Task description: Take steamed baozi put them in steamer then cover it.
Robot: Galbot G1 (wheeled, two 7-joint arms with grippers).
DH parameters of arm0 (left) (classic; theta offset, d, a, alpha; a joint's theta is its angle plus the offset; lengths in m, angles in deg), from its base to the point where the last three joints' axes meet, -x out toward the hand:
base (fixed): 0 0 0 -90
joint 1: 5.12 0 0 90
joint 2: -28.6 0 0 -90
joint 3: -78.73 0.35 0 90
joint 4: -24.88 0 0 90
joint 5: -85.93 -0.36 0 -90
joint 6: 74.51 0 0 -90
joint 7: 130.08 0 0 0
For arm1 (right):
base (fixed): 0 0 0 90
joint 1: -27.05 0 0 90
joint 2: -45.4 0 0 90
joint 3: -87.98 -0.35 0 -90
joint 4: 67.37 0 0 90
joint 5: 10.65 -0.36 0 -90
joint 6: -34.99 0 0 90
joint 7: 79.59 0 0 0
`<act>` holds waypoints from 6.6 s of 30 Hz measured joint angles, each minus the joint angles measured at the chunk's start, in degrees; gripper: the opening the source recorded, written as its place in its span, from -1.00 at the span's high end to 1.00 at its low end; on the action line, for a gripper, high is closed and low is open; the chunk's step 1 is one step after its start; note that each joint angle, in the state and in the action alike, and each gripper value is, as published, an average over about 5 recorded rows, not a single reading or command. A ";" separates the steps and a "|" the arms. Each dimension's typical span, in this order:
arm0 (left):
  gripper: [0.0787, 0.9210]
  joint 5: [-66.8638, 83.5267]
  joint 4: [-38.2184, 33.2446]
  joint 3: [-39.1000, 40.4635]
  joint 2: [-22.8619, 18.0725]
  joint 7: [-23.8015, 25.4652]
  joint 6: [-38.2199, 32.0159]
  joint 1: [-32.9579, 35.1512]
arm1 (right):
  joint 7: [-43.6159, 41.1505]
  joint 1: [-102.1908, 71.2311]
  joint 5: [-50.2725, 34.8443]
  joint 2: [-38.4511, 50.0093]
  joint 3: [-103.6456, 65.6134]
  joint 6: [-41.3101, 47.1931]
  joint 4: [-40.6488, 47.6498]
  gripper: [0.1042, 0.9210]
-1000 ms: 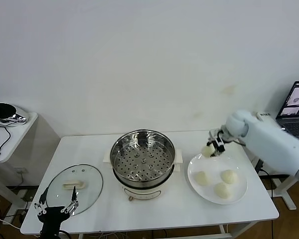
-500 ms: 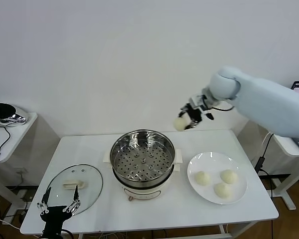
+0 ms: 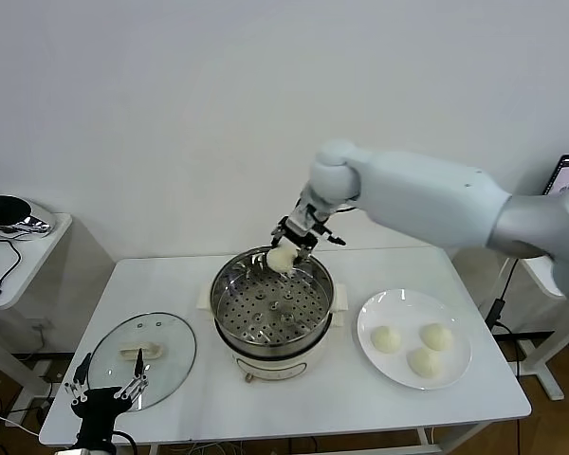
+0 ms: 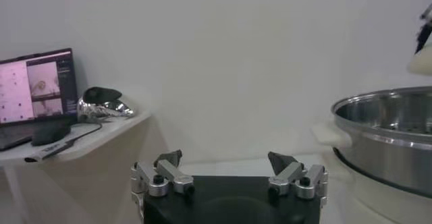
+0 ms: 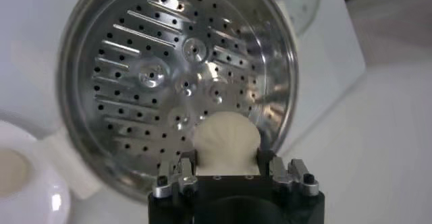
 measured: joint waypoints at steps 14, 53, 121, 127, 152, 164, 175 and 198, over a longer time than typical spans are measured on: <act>-0.77 0.39 0.21 -0.22 0.04 -0.11 -0.03 -0.25 | 5.02 -5.23 13.05 -4.88 -0.17 -9.13 6.66 -0.19; -0.77 0.33 -2.99 1.45 1.60 0.16 2.33 -1.58 | -2.34 12.81 -13.23 33.31 10.12 36.39 -28.66 -0.76; -0.77 -0.25 -3.00 0.19 0.62 0.08 2.28 -1.34 | -4.56 -22.05 -0.89 34.00 -16.38 38.71 -15.20 -0.10; -0.77 -0.24 -2.89 0.70 1.12 0.10 2.29 -1.75 | -3.99 -9.41 -7.95 34.14 -10.32 41.26 -19.20 -0.12; -0.77 -0.46 -1.40 0.15 0.62 0.06 2.17 -3.45 | 6.76 3.94 -34.63 6.43 1.03 56.90 -18.06 -0.16; -0.77 -0.64 -1.25 0.08 0.09 0.01 1.73 -3.32 | 10.37 -2.52 -35.40 -3.43 1.54 58.69 -10.55 -0.16; -0.77 -0.76 -0.95 0.35 0.16 -0.01 1.44 -3.38 | 12.79 -5.77 -35.81 -7.26 0.83 59.05 -6.19 -0.22; -0.77 -1.25 -0.57 1.30 1.15 0.09 1.40 -3.69 | -4.05 5.47 -25.33 10.53 0.41 48.43 -15.45 -0.76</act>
